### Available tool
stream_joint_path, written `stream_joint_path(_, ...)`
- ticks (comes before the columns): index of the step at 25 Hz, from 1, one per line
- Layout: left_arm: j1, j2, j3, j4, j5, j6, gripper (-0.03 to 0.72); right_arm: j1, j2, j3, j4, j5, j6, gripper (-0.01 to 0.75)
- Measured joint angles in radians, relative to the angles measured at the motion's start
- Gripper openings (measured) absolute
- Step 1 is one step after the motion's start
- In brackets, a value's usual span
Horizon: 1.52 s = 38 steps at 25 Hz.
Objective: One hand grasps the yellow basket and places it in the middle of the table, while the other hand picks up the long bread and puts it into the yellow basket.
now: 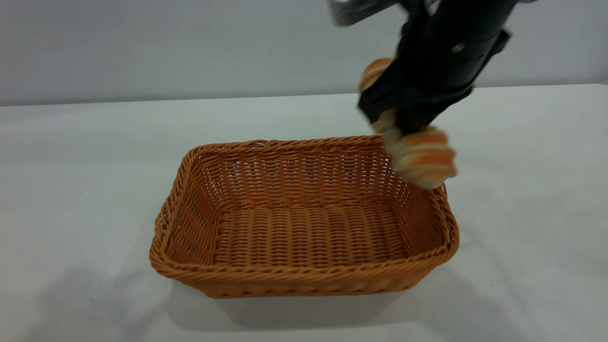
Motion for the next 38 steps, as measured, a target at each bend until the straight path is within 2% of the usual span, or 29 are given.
stream_joint_path(4, 0.000, -0.067, 0.071, 0.019, 0.004, -0.049, 0.584, 0.031, 0.044, 0.000, 0.001, -0.056, -0.001, 0.054)
stream_joint_path(7, 0.000, -0.131, 0.125, 0.025, 0.007, -0.062, 0.584, 0.042, 0.062, 0.000, 0.001, -0.089, -0.008, 0.096)
stream_joint_path(14, 0.000, -0.343, 0.266, 0.050, 0.022, -0.105, 0.584, 0.063, 0.064, 0.001, 0.007, -0.108, -0.021, 0.369)
stream_joint_path(18, 0.000, -0.470, 0.337, 0.110, 0.027, -0.161, 0.584, 0.066, 0.064, 0.001, 0.009, -0.109, -0.021, 0.457)
stream_joint_path(23, 0.000, -0.603, 0.423, 0.204, 0.046, -0.267, 0.584, 0.066, 0.063, 0.001, -0.009, -0.090, -0.022, 0.469)
stream_joint_path(31, 0.000, -0.739, 0.541, 0.351, 0.132, -0.425, 0.584, 0.066, -0.016, 0.005, -0.071, -0.044, -0.022, 0.421)
stream_joint_path(38, 0.000, -0.874, 0.583, 0.395, 0.198, -0.477, 0.584, 0.066, -0.159, 0.006, -0.180, 0.120, 0.038, 0.413)
